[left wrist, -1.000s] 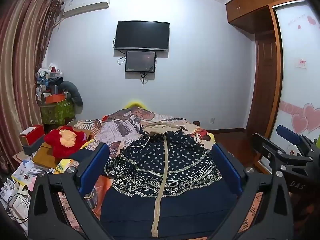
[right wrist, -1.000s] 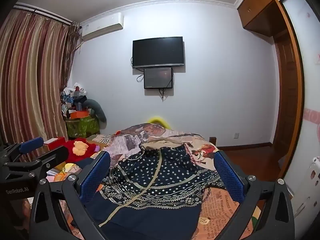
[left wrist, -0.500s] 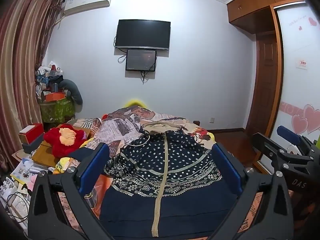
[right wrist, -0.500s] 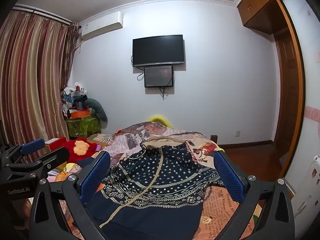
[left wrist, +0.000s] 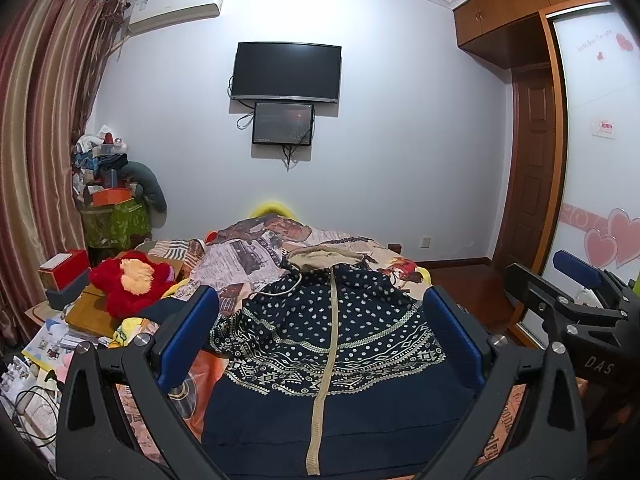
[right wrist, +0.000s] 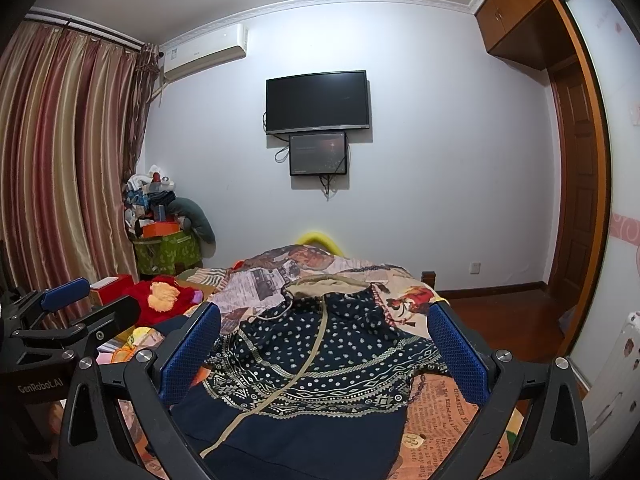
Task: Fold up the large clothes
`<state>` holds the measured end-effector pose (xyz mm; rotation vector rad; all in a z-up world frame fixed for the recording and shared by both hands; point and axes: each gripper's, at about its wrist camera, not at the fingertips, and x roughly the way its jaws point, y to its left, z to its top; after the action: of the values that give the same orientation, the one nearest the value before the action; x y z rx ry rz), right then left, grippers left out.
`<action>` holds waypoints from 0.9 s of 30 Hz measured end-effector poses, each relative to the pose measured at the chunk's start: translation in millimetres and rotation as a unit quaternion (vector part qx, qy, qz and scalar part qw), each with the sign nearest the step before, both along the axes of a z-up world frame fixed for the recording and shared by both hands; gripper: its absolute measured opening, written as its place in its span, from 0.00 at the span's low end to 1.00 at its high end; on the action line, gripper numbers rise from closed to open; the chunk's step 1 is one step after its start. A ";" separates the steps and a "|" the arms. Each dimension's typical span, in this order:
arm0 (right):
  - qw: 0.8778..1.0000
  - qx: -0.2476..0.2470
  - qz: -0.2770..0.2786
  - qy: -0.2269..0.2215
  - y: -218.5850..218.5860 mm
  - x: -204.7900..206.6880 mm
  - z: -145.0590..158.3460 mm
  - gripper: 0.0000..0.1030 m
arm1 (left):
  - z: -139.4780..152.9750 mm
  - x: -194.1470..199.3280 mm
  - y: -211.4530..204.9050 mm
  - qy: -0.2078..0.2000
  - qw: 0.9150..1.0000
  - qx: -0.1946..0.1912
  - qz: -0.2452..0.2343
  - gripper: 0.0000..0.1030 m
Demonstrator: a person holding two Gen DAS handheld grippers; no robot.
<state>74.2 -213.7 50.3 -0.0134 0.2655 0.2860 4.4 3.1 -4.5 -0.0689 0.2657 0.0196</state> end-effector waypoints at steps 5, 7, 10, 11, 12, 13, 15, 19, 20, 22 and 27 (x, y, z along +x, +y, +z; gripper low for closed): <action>1.000 0.005 0.007 0.000 5.9 1.8 1.5 1.00 | 1.3 -3.1 5.1 -0.001 1.000 -0.003 0.003 1.00; 1.000 0.004 0.010 -0.001 8.6 1.0 2.6 1.00 | 2.2 -3.9 7.2 -0.001 1.000 -0.003 0.005 1.00; 1.000 0.003 0.012 -0.002 12.9 -0.2 1.5 1.00 | 2.2 -3.2 9.0 -0.001 1.000 -0.003 0.007 1.00; 1.000 0.003 0.013 -0.002 14.1 0.1 0.7 1.00 | 1.6 -2.7 9.2 -0.001 1.000 -0.003 0.008 1.00; 1.000 0.003 0.014 -0.001 15.3 0.4 -0.3 1.00 | 1.4 -2.8 9.4 -0.001 1.000 -0.003 0.008 1.00; 1.000 0.003 0.014 -0.001 16.0 0.3 -0.9 1.00 | 1.3 -2.6 9.4 -0.001 1.000 -0.003 0.008 1.00; 1.000 0.003 0.014 0.000 16.9 0.5 -1.0 1.00 | 1.4 -2.9 10.1 -0.002 1.000 -0.003 0.008 1.00; 1.000 0.003 0.015 0.000 17.1 1.0 -1.8 1.00 | 1.5 -3.6 11.5 -0.002 1.000 -0.003 0.010 1.00; 1.000 0.003 0.015 0.000 16.7 1.1 -1.4 1.00 | 1.4 -3.9 12.0 -0.002 1.000 -0.003 0.010 1.00; 1.000 0.003 0.015 0.000 17.0 1.0 -1.6 1.00 | 1.3 -3.8 11.8 -0.002 1.000 -0.003 0.010 1.00; 1.000 0.003 0.014 0.000 17.5 1.1 -2.0 1.00 | 0.9 -4.0 12.1 -0.002 1.000 -0.002 0.010 1.00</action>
<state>75.4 -196.2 48.3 -0.0116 0.2645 0.3154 0.4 15.3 -3.5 -0.0763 0.2616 0.0391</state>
